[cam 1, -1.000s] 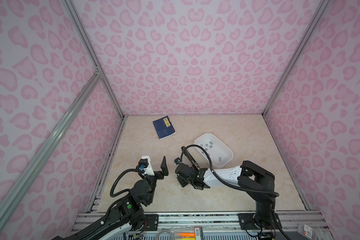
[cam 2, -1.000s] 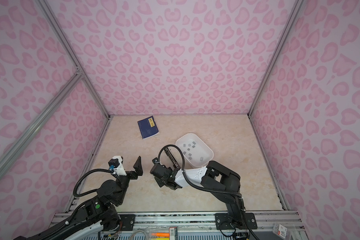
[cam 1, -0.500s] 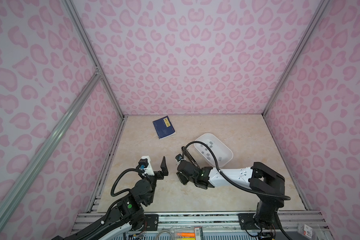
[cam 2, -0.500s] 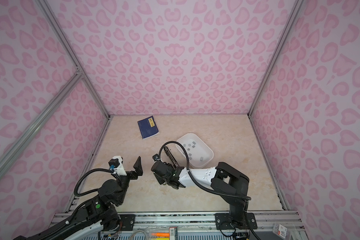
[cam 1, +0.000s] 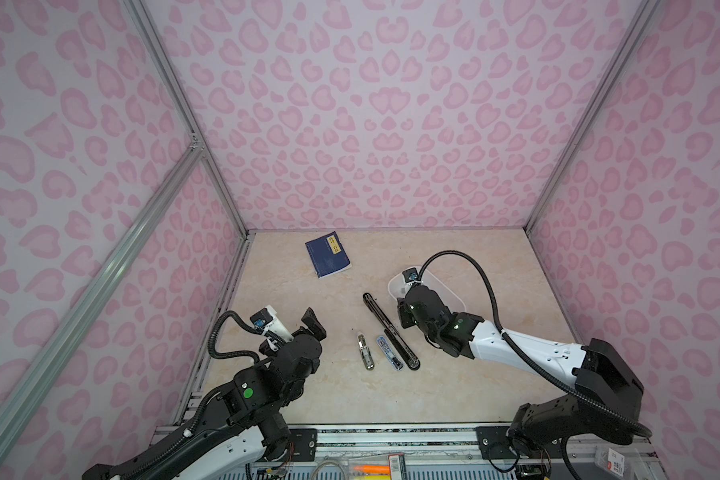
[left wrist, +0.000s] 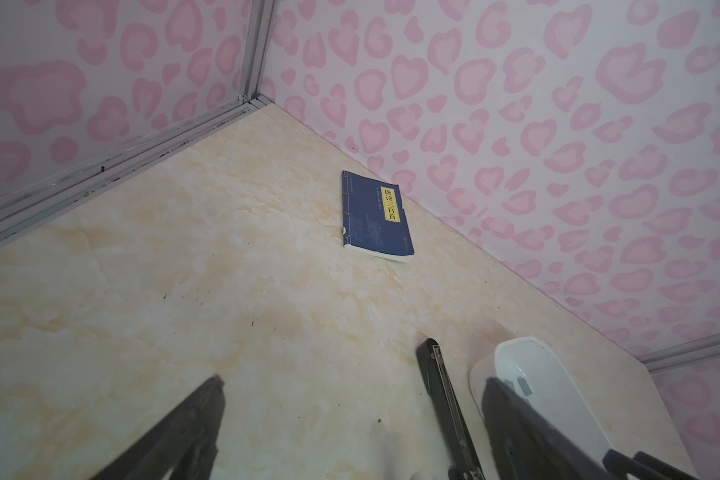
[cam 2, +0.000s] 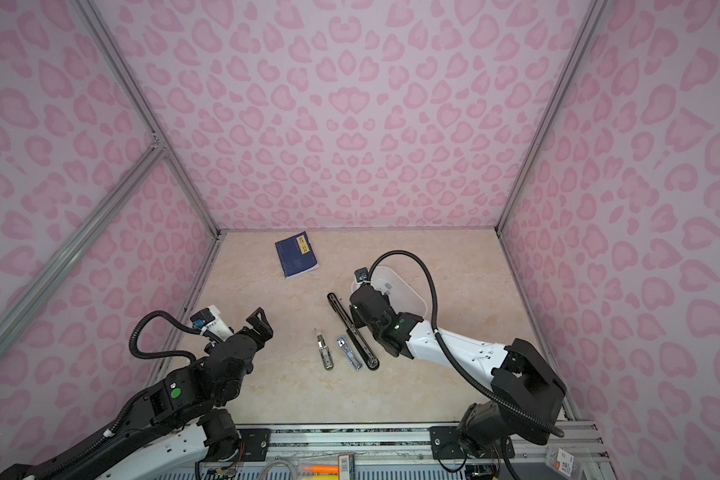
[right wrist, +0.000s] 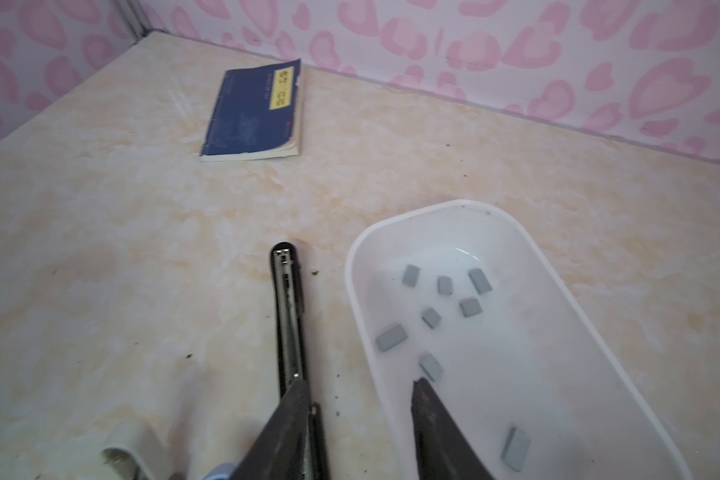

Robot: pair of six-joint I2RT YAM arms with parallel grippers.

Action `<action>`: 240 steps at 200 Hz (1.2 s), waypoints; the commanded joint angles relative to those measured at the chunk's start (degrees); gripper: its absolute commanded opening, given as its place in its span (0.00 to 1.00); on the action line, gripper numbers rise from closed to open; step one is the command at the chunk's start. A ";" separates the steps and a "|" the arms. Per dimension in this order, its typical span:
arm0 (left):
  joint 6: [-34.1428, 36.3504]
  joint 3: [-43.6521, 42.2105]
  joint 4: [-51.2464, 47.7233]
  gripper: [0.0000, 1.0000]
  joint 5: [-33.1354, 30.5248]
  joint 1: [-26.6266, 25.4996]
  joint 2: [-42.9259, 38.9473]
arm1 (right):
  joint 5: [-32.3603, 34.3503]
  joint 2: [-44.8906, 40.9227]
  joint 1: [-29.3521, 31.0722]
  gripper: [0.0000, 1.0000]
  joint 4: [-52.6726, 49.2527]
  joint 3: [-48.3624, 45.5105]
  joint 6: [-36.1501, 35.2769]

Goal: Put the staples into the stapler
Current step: 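Move the right gripper over the white staple tray while the left draws back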

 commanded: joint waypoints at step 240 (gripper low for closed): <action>25.53 -14.68 10.58 0.98 29.57 25.20 -2.88 | -8.98 3.85 -6.55 0.32 -16.66 -5.90 3.29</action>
